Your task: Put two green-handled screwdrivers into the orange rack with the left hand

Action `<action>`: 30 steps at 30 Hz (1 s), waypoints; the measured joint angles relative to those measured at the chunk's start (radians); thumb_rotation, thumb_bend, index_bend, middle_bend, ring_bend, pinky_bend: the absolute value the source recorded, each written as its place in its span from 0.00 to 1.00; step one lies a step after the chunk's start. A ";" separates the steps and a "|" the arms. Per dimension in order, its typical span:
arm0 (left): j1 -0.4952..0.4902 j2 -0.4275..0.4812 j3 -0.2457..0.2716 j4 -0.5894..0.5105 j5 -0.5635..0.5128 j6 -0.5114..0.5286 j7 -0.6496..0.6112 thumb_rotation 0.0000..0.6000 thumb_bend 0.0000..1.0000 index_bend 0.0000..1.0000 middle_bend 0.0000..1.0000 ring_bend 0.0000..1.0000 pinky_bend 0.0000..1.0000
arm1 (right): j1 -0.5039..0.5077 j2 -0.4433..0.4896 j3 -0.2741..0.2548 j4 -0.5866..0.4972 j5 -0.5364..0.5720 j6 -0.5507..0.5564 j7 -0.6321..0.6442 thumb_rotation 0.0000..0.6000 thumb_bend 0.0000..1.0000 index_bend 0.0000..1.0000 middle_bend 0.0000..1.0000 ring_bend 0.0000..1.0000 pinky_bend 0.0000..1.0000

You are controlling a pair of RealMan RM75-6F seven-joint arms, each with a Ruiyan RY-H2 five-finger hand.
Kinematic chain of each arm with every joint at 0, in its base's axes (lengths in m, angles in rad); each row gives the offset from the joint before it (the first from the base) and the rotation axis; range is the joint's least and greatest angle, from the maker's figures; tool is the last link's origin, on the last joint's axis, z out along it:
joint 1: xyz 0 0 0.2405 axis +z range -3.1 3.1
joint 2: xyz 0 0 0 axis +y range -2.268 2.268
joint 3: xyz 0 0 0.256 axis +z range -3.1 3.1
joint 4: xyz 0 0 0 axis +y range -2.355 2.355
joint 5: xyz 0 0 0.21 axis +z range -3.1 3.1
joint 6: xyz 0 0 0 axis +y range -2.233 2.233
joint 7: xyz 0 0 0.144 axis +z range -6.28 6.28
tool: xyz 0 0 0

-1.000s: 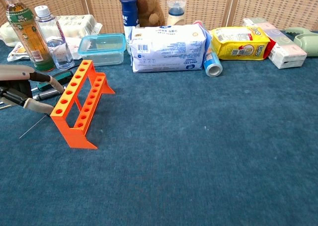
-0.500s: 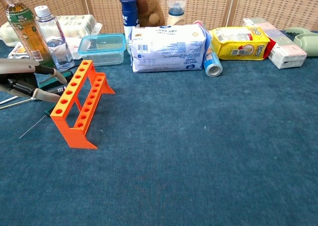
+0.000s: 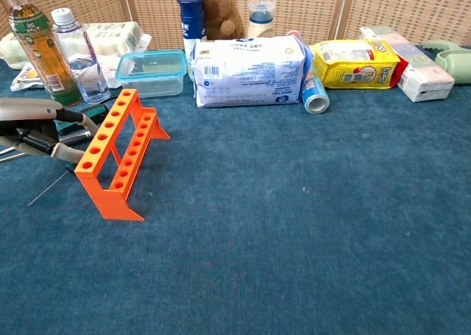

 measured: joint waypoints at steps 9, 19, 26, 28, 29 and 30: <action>0.019 0.058 0.011 -0.045 0.036 -0.029 -0.057 0.27 0.11 0.16 0.94 0.90 0.95 | 0.001 -0.008 0.000 0.000 0.001 -0.003 -0.014 0.83 0.00 0.14 0.05 0.00 0.00; 0.036 0.041 -0.020 -0.003 0.129 0.007 -0.130 0.26 0.11 0.16 0.94 0.90 0.95 | 0.000 -0.011 -0.002 -0.002 0.002 -0.005 -0.024 0.83 0.00 0.14 0.05 0.00 0.00; 0.007 -0.023 -0.031 0.058 0.108 -0.018 -0.112 0.27 0.11 0.16 0.94 0.90 0.95 | 0.000 -0.008 0.000 -0.002 0.006 -0.003 -0.017 0.83 0.00 0.14 0.05 0.00 0.00; -0.003 -0.040 -0.029 0.074 0.089 -0.032 -0.097 0.27 0.11 0.16 0.94 0.90 0.95 | -0.001 -0.007 0.002 -0.002 0.008 -0.002 -0.016 0.83 0.00 0.14 0.05 0.00 0.00; -0.007 -0.047 -0.028 0.079 0.081 -0.037 -0.091 0.27 0.11 0.16 0.94 0.90 0.95 | -0.001 -0.006 0.002 -0.002 0.008 -0.001 -0.015 0.84 0.00 0.14 0.05 0.00 0.00; -0.011 -0.053 -0.027 0.084 0.073 -0.041 -0.084 0.28 0.11 0.16 0.94 0.90 0.95 | -0.001 -0.006 0.002 -0.002 0.008 -0.001 -0.014 0.83 0.00 0.14 0.05 0.00 0.00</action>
